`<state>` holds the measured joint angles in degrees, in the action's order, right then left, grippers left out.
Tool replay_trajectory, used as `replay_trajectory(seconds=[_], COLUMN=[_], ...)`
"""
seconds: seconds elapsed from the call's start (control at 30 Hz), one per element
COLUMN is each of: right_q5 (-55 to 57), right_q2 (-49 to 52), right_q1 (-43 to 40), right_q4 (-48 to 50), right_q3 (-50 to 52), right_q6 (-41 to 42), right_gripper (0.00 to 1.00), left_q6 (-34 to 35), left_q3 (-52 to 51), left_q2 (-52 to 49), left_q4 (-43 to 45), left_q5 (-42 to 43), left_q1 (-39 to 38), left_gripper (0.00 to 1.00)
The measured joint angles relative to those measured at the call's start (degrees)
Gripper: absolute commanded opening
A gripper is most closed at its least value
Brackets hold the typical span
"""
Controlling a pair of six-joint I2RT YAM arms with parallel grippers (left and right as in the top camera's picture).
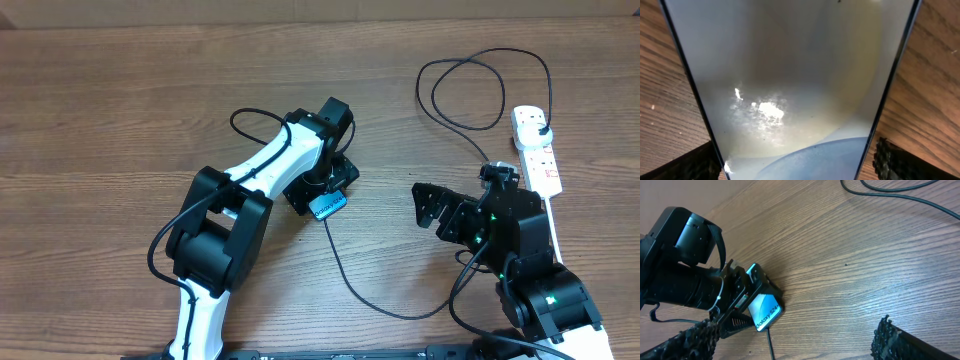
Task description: Plug charger to phone and switch on socket
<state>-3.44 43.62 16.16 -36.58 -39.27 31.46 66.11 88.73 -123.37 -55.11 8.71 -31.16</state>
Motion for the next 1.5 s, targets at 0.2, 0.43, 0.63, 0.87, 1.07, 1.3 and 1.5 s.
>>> replay_trajectory(seconds=[0.2, 0.43, 0.63, 0.87, 1.07, 1.3, 1.5], right_q5=[0.0, 0.0, 0.0, 0.0, 0.0, 0.0, 0.0], right_q2=[0.0, 0.0, 0.0, 0.0, 0.0, 0.0, 0.0], right_q1=[0.0, 0.0, 0.0, 0.0, 0.0, 0.0, 0.0], right_q4=[-0.1, 0.0, -0.1, -0.1, 0.0, 0.0, -0.1], right_q3=[0.0, 0.0, 0.0, 0.0, 0.0, 0.0, 0.0], right_q6=[0.0, 0.0, 0.0, 0.0, 0.0, -0.3, -0.8], right_gripper=[1.00, 1.00, 1.00, 1.00, 1.00, 1.00, 1.00], left_q6=[0.0, 0.0, 0.0, 0.0, -0.2, -0.2, -1.0], left_q3=[-0.2, -0.2, -0.2, -0.2, -0.2, -0.2, 0.2], left_q2=[0.0, 0.2, 0.2, 0.2, 0.2, 0.2, 0.2], left_q4=[0.0, 0.1, 0.1, 0.1, 0.1, 0.1, -0.2], left_q5=[0.0, 0.1, 0.1, 0.1, 0.5, 0.5, 1.8], left_q1=[0.0, 0.0, 0.0, 0.0, 0.1, 0.1, 0.5], left_gripper=[0.81, 0.72, 0.71, 0.56, 0.20, 0.04, 0.04])
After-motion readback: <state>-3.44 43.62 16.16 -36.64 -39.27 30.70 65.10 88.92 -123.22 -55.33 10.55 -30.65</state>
